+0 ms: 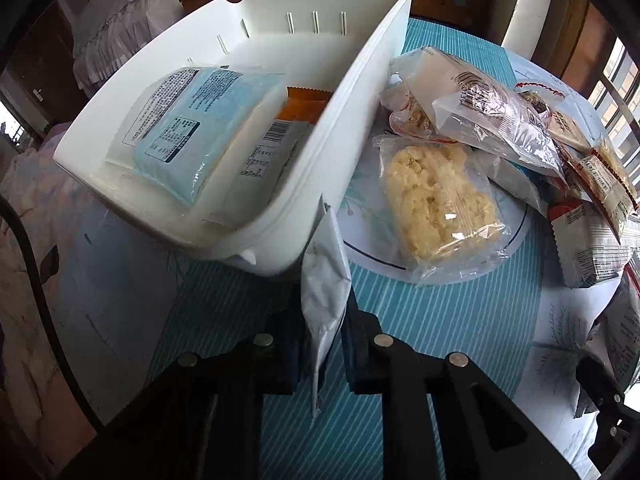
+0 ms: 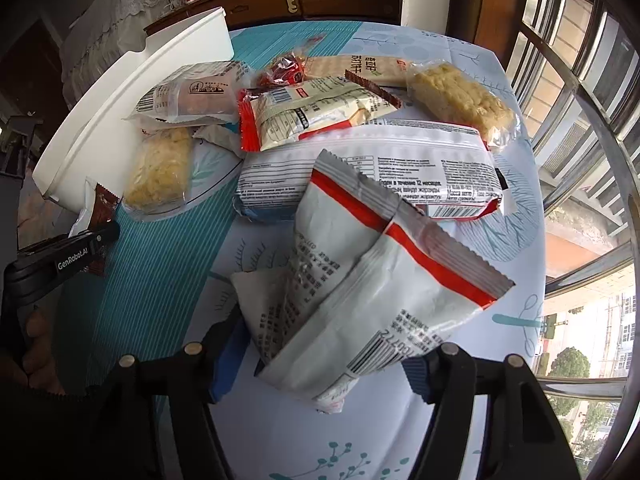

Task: Organize snacks
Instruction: 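Carry both held packets over the white tray and lower them inside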

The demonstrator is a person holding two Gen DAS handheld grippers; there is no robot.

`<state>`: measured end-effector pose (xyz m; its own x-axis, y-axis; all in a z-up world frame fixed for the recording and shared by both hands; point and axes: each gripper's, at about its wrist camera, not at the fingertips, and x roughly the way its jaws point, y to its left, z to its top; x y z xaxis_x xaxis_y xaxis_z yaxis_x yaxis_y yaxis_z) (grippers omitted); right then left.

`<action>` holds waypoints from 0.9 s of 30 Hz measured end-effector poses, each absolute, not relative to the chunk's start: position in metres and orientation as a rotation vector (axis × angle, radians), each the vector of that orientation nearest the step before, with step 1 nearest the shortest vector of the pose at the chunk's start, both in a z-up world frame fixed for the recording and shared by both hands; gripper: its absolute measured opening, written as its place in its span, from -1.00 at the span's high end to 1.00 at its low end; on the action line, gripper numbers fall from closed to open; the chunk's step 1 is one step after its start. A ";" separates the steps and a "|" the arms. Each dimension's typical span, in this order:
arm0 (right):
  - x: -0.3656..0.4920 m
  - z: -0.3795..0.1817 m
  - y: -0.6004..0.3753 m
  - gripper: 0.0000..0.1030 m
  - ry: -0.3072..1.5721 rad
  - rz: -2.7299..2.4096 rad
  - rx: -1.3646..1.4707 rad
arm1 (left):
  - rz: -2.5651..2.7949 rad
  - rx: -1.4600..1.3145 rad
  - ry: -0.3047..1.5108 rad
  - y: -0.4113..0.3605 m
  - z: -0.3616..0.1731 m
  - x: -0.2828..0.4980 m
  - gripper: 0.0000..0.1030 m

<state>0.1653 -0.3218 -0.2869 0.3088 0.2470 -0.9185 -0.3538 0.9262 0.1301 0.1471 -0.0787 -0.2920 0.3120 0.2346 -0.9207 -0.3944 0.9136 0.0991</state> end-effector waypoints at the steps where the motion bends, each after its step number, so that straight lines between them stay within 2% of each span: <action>1: 0.164 -0.286 -0.321 -0.29 1.191 0.397 -0.105 | 0.412 -0.155 1.178 -0.078 -0.291 0.145 0.74; 16: 0.136 -0.268 -0.305 -0.28 1.138 0.438 -0.134 | 0.344 -0.147 1.109 -0.087 -0.256 0.105 0.77; 27: 0.128 -0.241 -0.277 -0.28 1.088 0.498 -0.111 | 0.289 -0.098 1.045 -0.086 -0.204 0.083 0.77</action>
